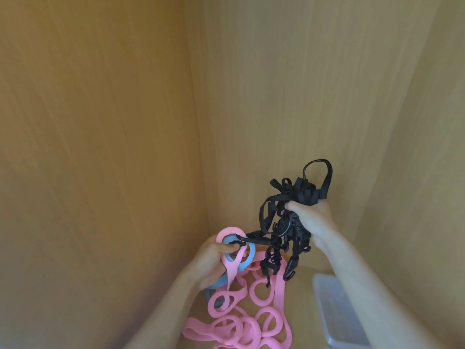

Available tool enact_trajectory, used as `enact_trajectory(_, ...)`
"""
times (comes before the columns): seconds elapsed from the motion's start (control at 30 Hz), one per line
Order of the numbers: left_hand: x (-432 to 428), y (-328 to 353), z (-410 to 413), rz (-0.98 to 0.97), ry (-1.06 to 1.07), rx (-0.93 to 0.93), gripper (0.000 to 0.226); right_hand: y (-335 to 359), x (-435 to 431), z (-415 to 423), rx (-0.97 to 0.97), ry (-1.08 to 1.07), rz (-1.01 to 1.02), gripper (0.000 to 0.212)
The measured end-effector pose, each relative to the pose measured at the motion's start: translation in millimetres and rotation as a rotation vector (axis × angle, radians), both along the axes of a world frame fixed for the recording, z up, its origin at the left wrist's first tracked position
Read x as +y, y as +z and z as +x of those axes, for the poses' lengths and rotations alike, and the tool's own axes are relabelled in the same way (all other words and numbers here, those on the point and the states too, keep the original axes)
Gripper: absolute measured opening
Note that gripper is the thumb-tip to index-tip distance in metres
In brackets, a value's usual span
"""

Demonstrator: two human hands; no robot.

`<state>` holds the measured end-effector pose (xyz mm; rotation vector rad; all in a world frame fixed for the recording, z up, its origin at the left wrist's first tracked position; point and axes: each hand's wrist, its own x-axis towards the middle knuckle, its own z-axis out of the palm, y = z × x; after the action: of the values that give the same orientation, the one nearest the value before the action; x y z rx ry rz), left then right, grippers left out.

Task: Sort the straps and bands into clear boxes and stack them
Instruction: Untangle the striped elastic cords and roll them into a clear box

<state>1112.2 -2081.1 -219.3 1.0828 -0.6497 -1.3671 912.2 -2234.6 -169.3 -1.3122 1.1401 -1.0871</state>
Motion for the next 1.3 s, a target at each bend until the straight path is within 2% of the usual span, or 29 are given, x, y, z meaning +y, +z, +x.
enact_trajectory(0.23,3.2,2.1,-0.1,0.016,-0.062,-0.124,0.035,6.5,1.0,3.9,0.002,0.007,0.009,0.022)
enact_trajectory(0.4,5.5,4.2,-2.8,0.000,-0.090,-0.212,0.027,7.5,3.6,5.1,0.006,0.025,-0.002,0.018)
enact_trajectory(0.57,-0.3,-3.2,0.6,0.064,0.238,-0.450,0.032,18.8,6.4,-1.5,-0.028,0.057,-0.043,0.022)
enact_trajectory(0.7,-5.5,-8.2,7.1,0.199,0.449,-0.583,0.030,42.3,19.1,-8.1,-0.029,0.207,-0.125,0.021)
enact_trajectory(0.77,-5.7,-10.0,6.9,0.243,0.441,-0.568,0.032,53.1,25.8,-9.7,-0.004,0.295,-0.159,0.024)
enact_trajectory(0.83,-3.6,-11.6,5.6,0.234,0.357,-0.463,0.031,60.8,31.0,-9.8,0.018,0.347,-0.176,0.027)
enact_trajectory(0.9,-1.3,-12.2,5.0,0.192,0.253,-0.384,0.021,65.9,34.8,-9.4,0.036,0.364,-0.188,0.024)
enact_trajectory(0.97,-0.9,-15.9,6.3,0.155,0.217,-0.421,0.015,68.3,38.0,-9.5,0.049,0.382,-0.203,0.020)
enact_trajectory(1.13,-4.9,-21.0,8.2,0.125,0.332,-0.526,0.016,68.8,41.8,-11.0,0.042,0.421,-0.200,0.023)
enact_trajectory(1.3,-5.8,-24.1,9.8,0.206,0.366,-0.472,0.029,67.4,45.4,-9.3,0.057,0.478,-0.233,0.014)
